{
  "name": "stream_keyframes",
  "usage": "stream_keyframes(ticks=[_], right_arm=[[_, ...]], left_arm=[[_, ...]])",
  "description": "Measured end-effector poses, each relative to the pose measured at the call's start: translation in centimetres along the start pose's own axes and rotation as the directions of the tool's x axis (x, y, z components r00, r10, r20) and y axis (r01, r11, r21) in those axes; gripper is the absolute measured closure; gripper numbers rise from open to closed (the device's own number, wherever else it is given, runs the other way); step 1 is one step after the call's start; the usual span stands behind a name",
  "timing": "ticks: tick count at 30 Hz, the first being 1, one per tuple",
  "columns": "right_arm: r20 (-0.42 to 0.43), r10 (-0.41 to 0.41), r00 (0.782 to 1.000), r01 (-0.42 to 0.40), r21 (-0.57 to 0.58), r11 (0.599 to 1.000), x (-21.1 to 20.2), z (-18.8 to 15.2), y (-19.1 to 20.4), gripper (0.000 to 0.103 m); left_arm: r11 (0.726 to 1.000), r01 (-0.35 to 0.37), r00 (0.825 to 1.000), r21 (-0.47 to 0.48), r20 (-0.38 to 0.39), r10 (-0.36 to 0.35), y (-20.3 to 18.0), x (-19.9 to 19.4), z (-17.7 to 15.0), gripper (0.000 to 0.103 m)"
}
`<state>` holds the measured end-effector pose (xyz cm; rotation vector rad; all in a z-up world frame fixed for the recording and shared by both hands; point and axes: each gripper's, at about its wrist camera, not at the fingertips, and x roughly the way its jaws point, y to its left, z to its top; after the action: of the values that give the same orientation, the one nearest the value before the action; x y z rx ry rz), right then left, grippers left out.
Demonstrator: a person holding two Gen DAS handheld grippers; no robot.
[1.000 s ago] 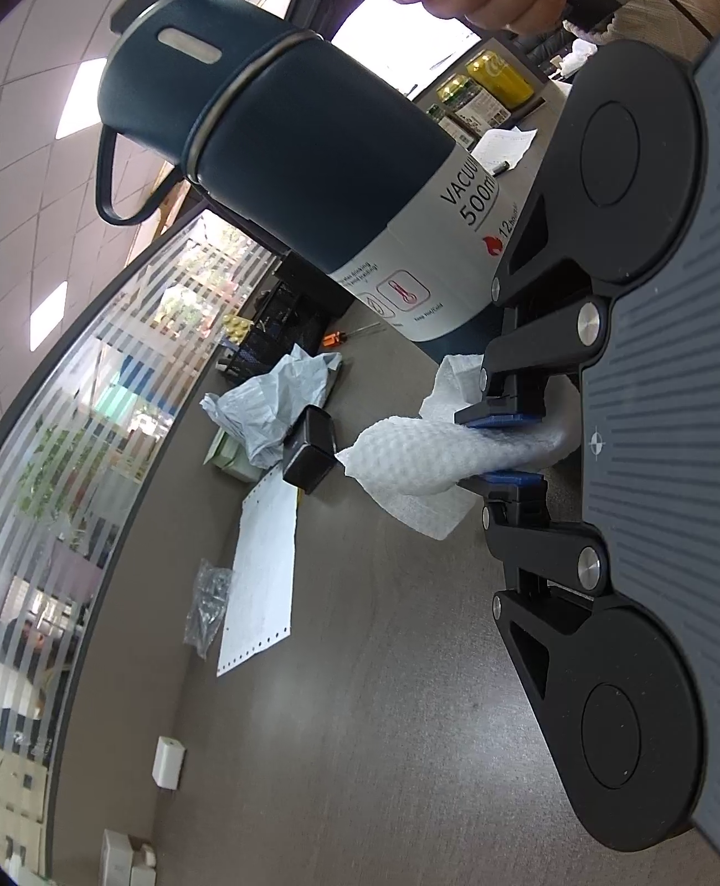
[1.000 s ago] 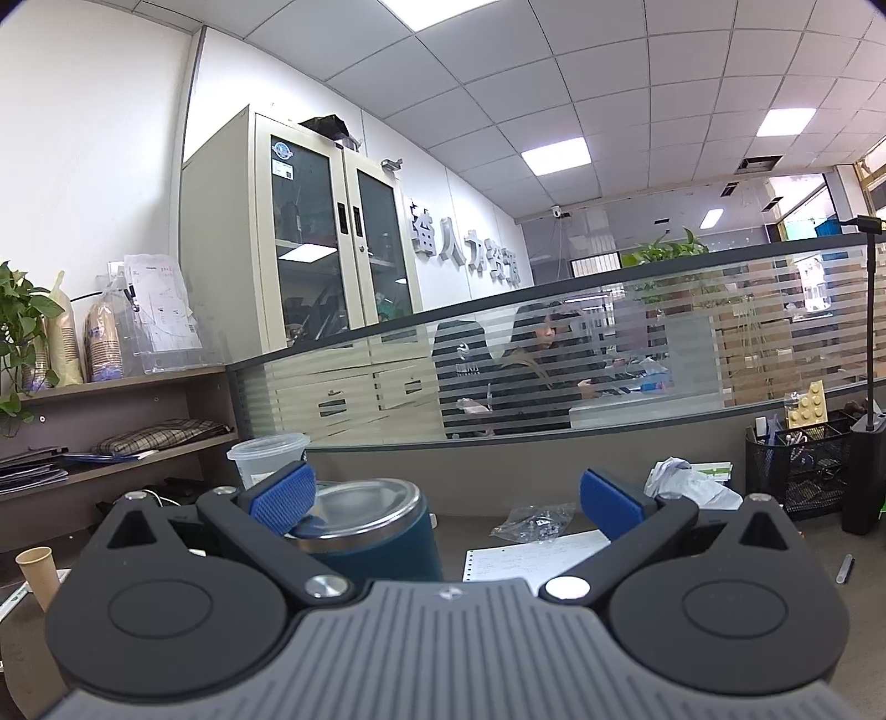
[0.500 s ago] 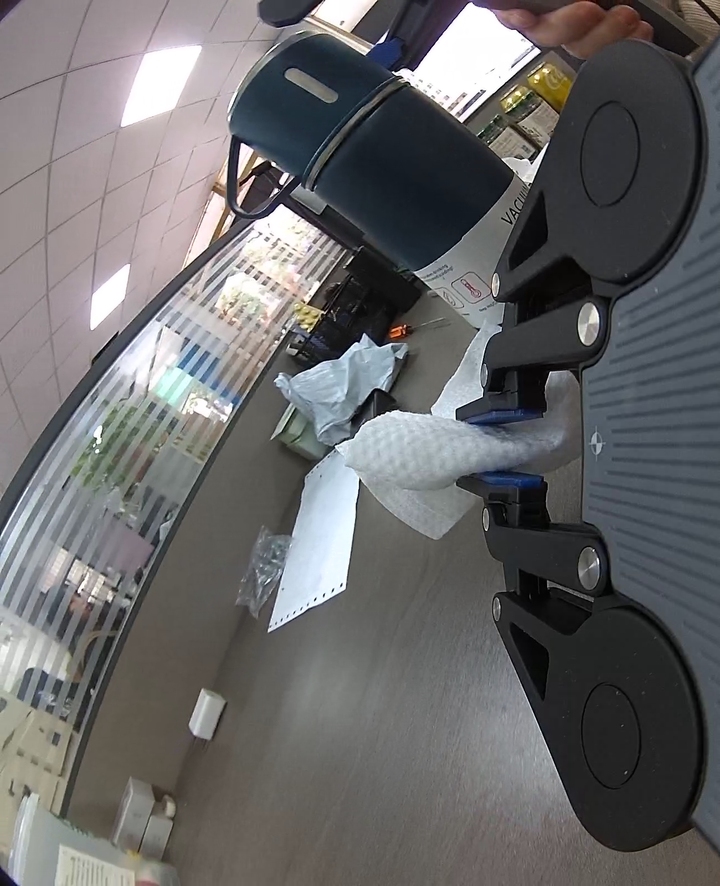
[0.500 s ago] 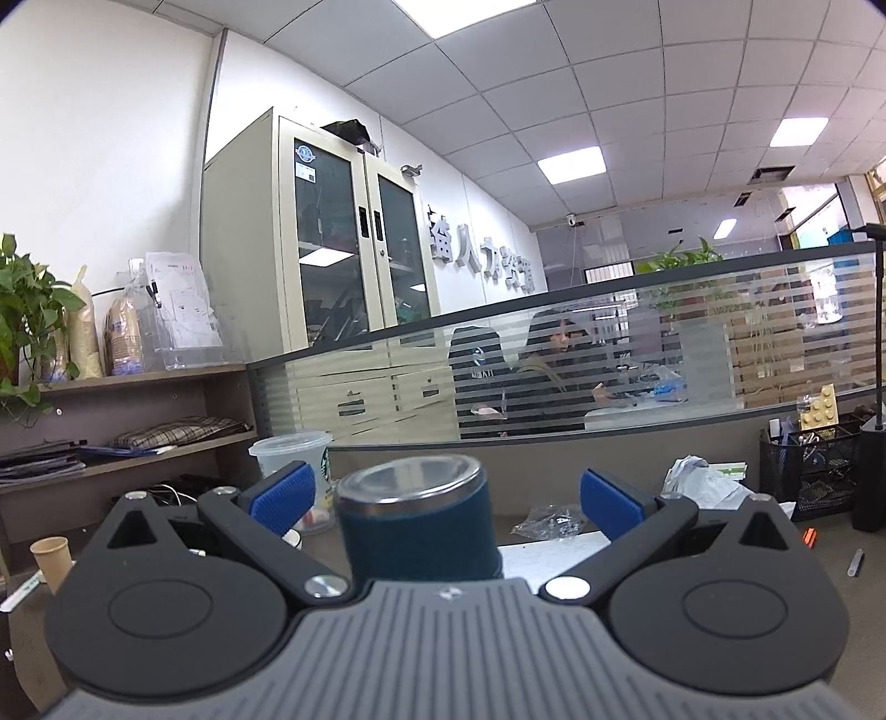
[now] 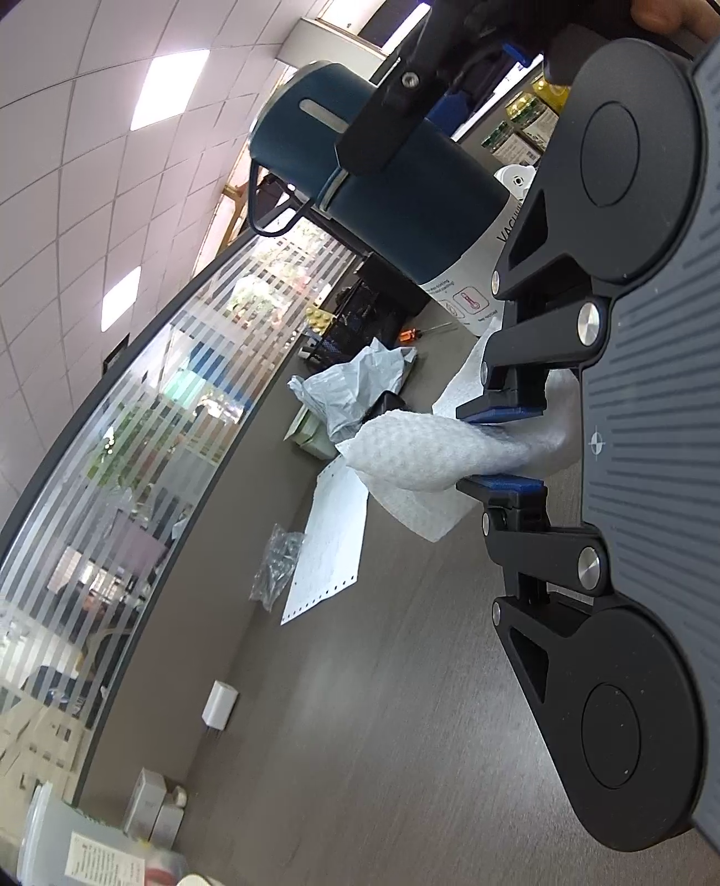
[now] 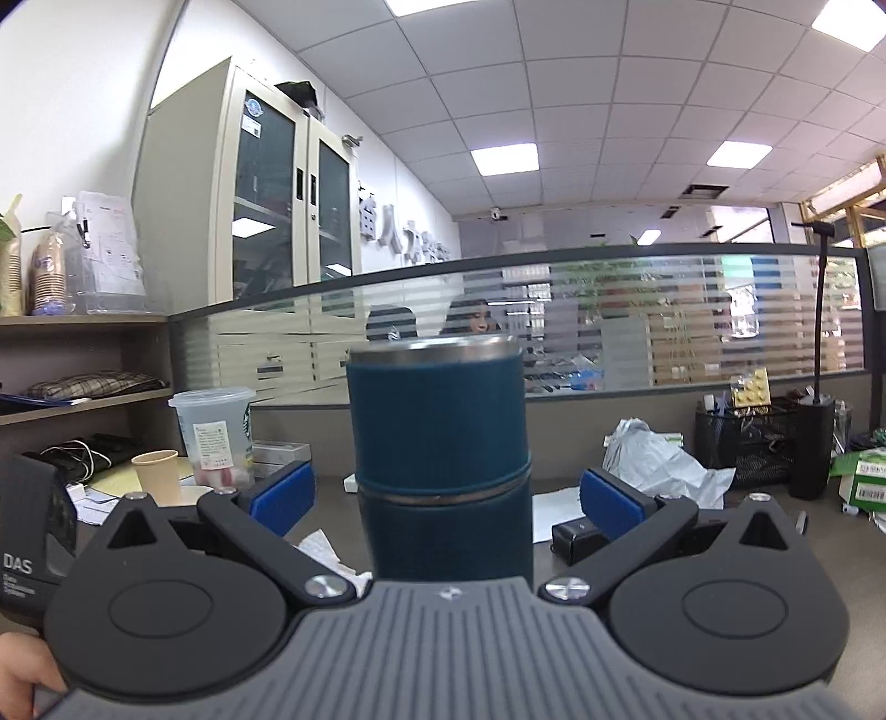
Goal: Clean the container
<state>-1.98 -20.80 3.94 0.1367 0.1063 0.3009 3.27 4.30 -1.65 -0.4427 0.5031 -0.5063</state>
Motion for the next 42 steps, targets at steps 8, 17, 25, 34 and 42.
stream_keyframes(ticks=[8, 17, 25, 34, 42], right_arm=[[0.004, -0.036, 0.999, 0.036, 0.013, 0.999, 0.7, -0.1, 0.4, 0.014], [-0.009, 0.098, 0.995, -0.098, 0.005, 0.995, 0.6, -0.3, -2.0, 0.032], [-0.095, 0.425, 0.900, -0.429, -0.035, 0.903, 1.7, 1.3, -5.9, 0.033], [-0.186, 0.642, 0.743, -0.658, -0.029, 0.753, 3.6, 3.0, -7.9, 0.033], [-0.209, 0.656, 0.726, -0.674, -0.023, 0.738, 3.8, 3.3, -7.2, 0.028]], left_arm=[[1.000, 0.021, 1.000, -0.015, 0.020, -0.021, 0.2, -0.5, 0.2, 0.078], [0.999, 0.040, 0.999, -0.011, 0.020, -0.039, 0.3, -0.6, 0.3, 0.078], [0.998, 0.061, 0.998, -0.009, 0.027, -0.061, 0.0, -1.0, 0.5, 0.077], [0.991, 0.132, 0.990, -0.023, 0.055, -0.131, -0.3, -1.5, 0.9, 0.075], [0.985, 0.166, 0.984, -0.038, 0.068, -0.163, -0.2, -1.4, 1.2, 0.075]])
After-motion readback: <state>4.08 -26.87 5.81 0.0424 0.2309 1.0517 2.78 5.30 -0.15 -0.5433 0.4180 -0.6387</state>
